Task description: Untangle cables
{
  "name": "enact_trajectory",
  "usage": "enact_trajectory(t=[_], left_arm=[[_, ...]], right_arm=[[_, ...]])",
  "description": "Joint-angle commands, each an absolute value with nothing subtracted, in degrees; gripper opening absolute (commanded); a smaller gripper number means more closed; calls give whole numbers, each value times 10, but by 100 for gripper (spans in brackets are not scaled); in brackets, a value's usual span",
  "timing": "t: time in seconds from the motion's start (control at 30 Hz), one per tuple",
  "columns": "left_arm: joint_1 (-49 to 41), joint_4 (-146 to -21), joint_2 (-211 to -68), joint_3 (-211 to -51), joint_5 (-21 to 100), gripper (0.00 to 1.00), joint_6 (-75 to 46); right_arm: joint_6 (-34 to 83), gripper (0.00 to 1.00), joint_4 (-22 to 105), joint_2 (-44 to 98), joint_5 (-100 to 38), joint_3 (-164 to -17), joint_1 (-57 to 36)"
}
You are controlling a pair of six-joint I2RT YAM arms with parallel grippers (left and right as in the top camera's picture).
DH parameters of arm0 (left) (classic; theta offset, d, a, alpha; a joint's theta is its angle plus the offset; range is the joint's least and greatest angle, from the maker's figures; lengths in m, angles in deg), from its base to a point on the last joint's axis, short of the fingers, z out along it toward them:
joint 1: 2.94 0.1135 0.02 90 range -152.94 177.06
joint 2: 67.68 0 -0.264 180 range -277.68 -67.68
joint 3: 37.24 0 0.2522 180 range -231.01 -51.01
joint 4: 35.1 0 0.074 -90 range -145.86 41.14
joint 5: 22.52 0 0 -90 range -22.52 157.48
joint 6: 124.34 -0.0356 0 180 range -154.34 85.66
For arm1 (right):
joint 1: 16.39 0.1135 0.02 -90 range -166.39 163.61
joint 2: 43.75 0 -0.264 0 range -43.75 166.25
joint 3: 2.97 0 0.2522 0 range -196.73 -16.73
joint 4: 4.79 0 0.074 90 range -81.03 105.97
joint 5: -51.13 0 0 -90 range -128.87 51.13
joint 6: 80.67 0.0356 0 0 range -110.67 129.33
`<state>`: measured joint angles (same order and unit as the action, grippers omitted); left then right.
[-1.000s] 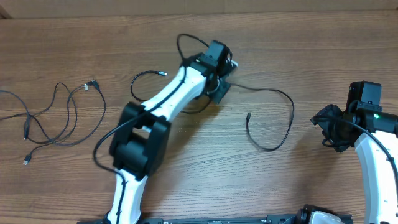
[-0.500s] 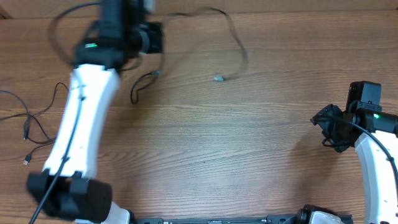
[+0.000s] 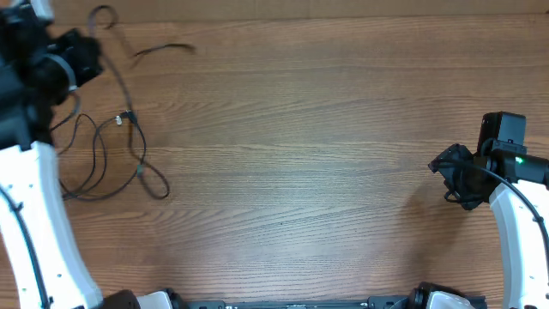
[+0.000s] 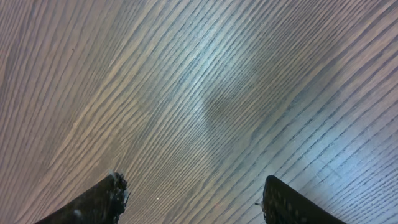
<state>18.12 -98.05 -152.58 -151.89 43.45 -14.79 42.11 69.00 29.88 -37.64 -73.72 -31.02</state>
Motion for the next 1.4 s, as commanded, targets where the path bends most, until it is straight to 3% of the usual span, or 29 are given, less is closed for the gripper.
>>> enact_trajectory(t=[0.0, 0.57, 0.93, 1.37], left_arm=[[214, -984, -1500, -1534, 421, 4, -146], [281, -983, -1435, -1534, 432, 4, -146], [287, -984, -1394, -1534, 619, 4, -128], [287, -959, -1506, -1534, 733, 4, -43]], right_arm=[[419, 69, 690, 291, -377, -749, -312], [419, 69, 692, 291, -377, -749, -312], [419, 69, 691, 291, -377, -749, -312], [419, 69, 694, 291, -377, -749, -312]])
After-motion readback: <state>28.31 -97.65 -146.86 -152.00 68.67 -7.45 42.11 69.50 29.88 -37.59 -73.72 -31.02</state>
